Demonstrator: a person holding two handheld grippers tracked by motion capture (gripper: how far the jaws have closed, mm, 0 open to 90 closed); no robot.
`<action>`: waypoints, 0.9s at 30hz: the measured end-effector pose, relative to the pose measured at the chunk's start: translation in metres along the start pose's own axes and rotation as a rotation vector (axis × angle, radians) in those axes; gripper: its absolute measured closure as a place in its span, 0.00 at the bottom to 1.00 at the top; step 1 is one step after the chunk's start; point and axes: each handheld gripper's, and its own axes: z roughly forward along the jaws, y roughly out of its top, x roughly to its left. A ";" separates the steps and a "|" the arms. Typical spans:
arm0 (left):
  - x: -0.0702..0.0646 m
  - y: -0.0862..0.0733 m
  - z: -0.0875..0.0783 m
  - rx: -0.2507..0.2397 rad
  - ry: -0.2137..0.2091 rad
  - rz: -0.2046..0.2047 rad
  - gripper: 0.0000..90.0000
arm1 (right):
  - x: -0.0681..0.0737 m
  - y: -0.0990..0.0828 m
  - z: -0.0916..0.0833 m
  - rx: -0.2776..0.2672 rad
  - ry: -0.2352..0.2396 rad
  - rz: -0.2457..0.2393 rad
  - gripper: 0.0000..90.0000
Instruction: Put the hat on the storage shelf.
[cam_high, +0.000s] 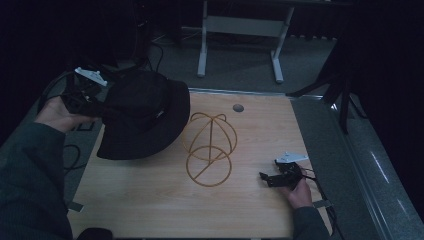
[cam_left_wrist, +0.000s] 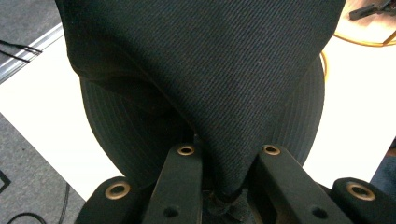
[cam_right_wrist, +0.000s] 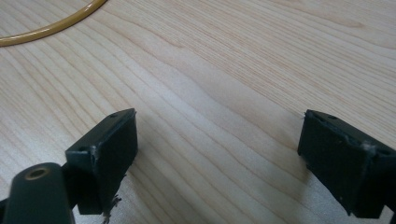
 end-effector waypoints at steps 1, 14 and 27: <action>0.000 0.000 -0.001 -0.005 -0.006 0.001 0.96 | 0.000 0.000 0.000 0.000 0.000 0.000 0.13; 0.003 -0.005 -0.014 -0.065 -0.035 -0.003 0.95 | 0.000 0.000 0.000 0.000 0.000 0.000 0.13; -0.003 -0.003 -0.021 -0.116 -0.090 0.025 0.96 | 0.000 0.000 0.000 0.000 0.000 0.000 0.13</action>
